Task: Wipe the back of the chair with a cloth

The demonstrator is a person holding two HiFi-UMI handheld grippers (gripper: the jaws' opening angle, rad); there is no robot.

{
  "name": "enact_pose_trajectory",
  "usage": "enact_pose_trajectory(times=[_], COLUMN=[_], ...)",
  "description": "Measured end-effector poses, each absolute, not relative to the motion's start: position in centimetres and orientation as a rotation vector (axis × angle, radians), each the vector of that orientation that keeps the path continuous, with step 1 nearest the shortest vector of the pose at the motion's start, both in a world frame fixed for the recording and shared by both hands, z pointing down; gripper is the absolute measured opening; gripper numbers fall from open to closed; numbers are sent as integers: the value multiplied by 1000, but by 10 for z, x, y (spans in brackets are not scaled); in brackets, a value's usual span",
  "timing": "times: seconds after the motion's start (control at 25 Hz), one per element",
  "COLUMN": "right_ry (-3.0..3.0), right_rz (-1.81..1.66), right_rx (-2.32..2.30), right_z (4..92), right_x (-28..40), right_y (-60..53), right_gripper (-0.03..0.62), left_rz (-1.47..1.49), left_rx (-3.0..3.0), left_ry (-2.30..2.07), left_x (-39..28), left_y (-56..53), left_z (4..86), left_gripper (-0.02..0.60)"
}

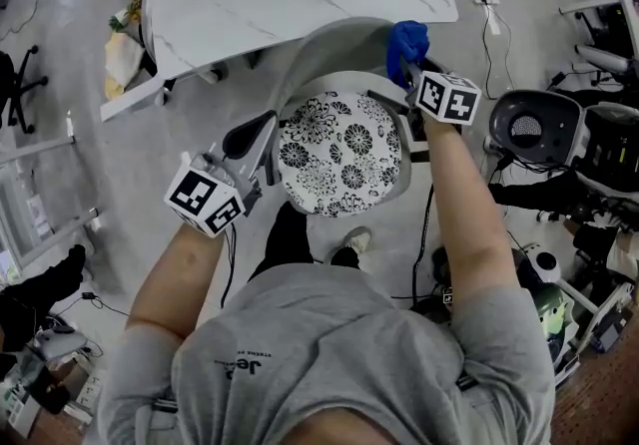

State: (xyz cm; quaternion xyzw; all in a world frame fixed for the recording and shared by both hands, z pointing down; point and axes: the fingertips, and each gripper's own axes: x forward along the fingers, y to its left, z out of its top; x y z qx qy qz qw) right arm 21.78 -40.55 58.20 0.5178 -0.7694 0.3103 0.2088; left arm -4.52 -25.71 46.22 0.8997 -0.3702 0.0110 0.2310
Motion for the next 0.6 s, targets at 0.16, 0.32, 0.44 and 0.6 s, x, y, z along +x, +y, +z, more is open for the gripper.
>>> enact_pose_trajectory(times=[0.16,0.32,0.44,0.6], right_ry=[-2255,-2261,-2167,-2072], right_rz=[663,506,486,592], right_rx=[1121,651,461,414], right_z=[581,615,645,666], right_x=[158,76,39,16], right_y=[-381,-336,-318,-323], right_gripper=[100,100,100,100], left_rz=[6,5,10,28], left_rx=[2470,2457,2442,2416], left_ry=[-1020,-1020,-1028,-1042], left_x=[-53,-69,-83,-100], left_y=[-258,-257,-254,-247], left_z=[464,473,479,488], left_gripper=[14,14,14,14])
